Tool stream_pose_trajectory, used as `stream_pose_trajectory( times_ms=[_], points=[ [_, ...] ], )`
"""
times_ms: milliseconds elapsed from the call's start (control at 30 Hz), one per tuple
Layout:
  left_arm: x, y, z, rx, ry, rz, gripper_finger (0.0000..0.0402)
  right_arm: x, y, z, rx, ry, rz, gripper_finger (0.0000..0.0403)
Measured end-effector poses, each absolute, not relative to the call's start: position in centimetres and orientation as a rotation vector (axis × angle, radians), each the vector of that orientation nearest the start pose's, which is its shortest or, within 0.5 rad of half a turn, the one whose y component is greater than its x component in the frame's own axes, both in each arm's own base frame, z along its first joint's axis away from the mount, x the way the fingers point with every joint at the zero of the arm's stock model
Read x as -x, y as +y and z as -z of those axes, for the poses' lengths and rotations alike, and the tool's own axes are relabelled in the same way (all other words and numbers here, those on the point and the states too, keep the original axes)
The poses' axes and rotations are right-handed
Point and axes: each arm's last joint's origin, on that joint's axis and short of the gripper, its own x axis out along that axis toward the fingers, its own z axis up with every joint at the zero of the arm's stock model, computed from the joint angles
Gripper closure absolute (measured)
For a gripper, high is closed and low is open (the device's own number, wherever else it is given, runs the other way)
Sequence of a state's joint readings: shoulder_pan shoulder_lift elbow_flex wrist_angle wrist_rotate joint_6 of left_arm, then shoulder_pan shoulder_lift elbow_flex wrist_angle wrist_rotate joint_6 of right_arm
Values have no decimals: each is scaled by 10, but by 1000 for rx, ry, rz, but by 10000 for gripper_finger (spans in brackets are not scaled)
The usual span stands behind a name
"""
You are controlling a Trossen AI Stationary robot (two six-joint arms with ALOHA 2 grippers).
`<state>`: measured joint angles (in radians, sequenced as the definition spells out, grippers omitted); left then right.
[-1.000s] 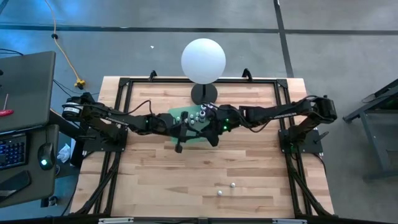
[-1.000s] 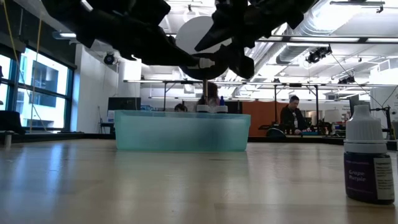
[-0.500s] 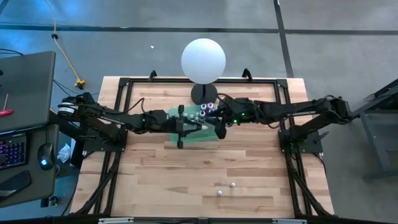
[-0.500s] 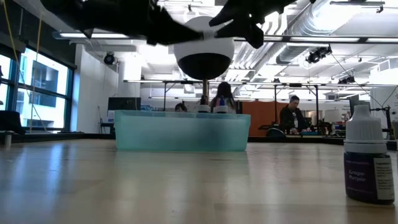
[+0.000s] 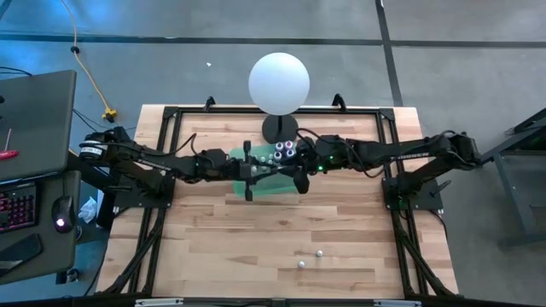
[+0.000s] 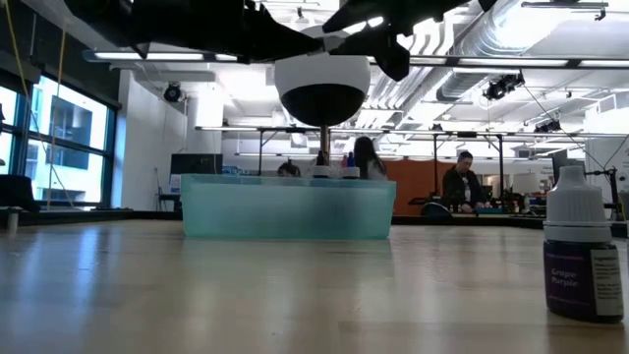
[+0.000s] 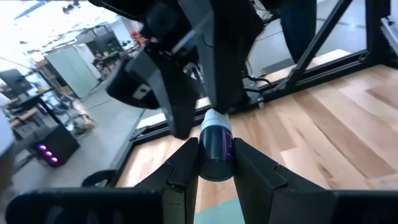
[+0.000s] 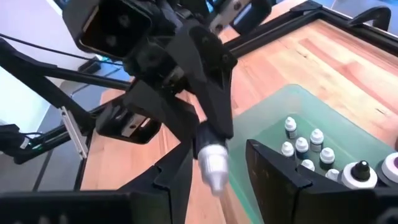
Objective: Pick & Place food coloring
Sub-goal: Put the small purple food coloring bottle into the green bin
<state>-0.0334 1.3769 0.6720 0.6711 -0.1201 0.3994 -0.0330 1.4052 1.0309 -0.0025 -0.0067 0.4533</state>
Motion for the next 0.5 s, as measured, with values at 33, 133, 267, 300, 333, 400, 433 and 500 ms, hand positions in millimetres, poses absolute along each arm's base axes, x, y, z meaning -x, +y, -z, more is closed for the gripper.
stream_pose_trajectory(
  times_ms=[33, 133, 267, 300, 333, 400, 433, 500],
  points=[
    [-291, -6, -247, -406, 44, -82, 321, -316, -10, -295, -455, 365, 111, 261],
    [-291, -6, -249, -418, 23, -88, 321, -316, -10, -295, -457, 365, 112, 262],
    [-291, -6, -250, -418, 15, -90, 321, -317, -10, -295, -457, 356, 111, 263],
    [-291, -6, -250, -418, 15, -90, 321, -317, -10, -296, -455, 352, 110, 263],
    [-291, -6, -250, -418, 16, -90, 321, -317, -10, -296, -451, 351, 110, 263],
    [-291, -6, -250, -418, 16, -91, 321, -317, -10, -296, -450, 352, 111, 263],
    [-291, -6, -250, -418, 16, -92, 321, -316, -10, -295, -450, 356, 111, 263],
    [-291, -6, -250, -418, 18, -97, 321, -316, -10, -295, -449, 358, 112, 263]
  ],
)
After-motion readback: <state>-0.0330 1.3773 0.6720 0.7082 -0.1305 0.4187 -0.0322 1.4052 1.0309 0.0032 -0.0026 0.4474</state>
